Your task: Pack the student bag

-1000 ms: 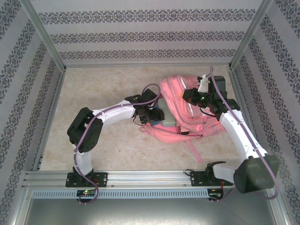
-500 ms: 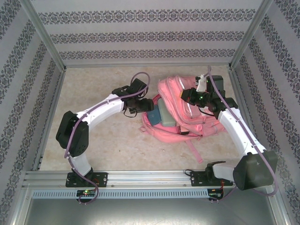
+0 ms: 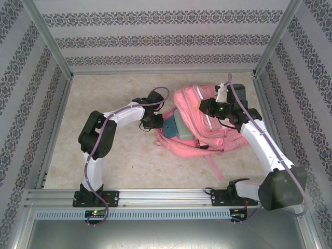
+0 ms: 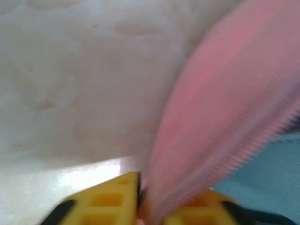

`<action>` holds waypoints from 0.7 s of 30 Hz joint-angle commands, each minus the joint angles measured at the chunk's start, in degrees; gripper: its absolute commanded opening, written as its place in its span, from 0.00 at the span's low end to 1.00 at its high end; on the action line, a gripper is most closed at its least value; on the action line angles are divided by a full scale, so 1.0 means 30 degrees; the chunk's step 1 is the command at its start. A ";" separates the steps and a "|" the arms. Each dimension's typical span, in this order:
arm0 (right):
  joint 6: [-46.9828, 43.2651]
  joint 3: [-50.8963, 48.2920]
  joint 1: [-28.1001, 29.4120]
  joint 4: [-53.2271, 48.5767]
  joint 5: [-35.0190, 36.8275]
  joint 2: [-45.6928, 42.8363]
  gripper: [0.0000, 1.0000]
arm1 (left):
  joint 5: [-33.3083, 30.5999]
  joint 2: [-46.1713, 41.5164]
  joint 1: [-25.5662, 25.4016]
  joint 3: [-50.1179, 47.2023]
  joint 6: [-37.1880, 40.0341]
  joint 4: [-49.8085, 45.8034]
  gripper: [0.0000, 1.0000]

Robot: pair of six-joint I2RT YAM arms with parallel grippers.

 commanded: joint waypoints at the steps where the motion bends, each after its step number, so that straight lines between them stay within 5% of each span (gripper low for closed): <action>1: -0.0160 -0.0165 0.0433 0.0482 0.0135 0.0141 0.05 | -0.0693 -0.1130 0.0207 -0.1557 -0.0887 0.0373 0.02; 9: -0.0384 -0.1271 0.2413 0.0846 0.0797 0.1544 0.08 | -0.0620 -0.4803 -0.1138 -0.4721 -0.3005 0.1663 0.01; 10: -0.0405 -0.1373 0.2497 0.0804 0.0811 0.1641 0.11 | -0.0840 -0.5058 -0.1234 -0.4723 -0.3047 0.1309 0.10; 12: -0.0469 -0.1597 0.2539 0.0670 0.0917 0.1592 0.15 | -0.1838 -0.5556 -0.1152 -0.4508 -0.3056 0.0110 0.45; 14: -0.0546 -0.1699 0.2498 0.0337 0.1197 0.1247 0.21 | -0.3396 -0.5986 -0.1062 -0.3917 -0.2794 -0.1515 0.63; 16: -0.0662 -0.1658 0.2498 -0.0097 0.1415 0.0785 0.24 | -0.4195 -0.6554 -0.0826 -0.3401 -0.2121 -0.2384 0.67; 19: -0.0543 -0.1956 0.2496 -0.0703 0.1898 -0.0276 0.46 | -0.4325 -0.7165 -0.0223 -0.2441 -0.0884 -0.2771 0.67; 21: -0.0385 -0.2356 0.2523 -0.1018 0.2083 -0.1068 0.47 | -0.3876 -0.6909 0.0099 -0.1494 0.0093 -0.2426 0.75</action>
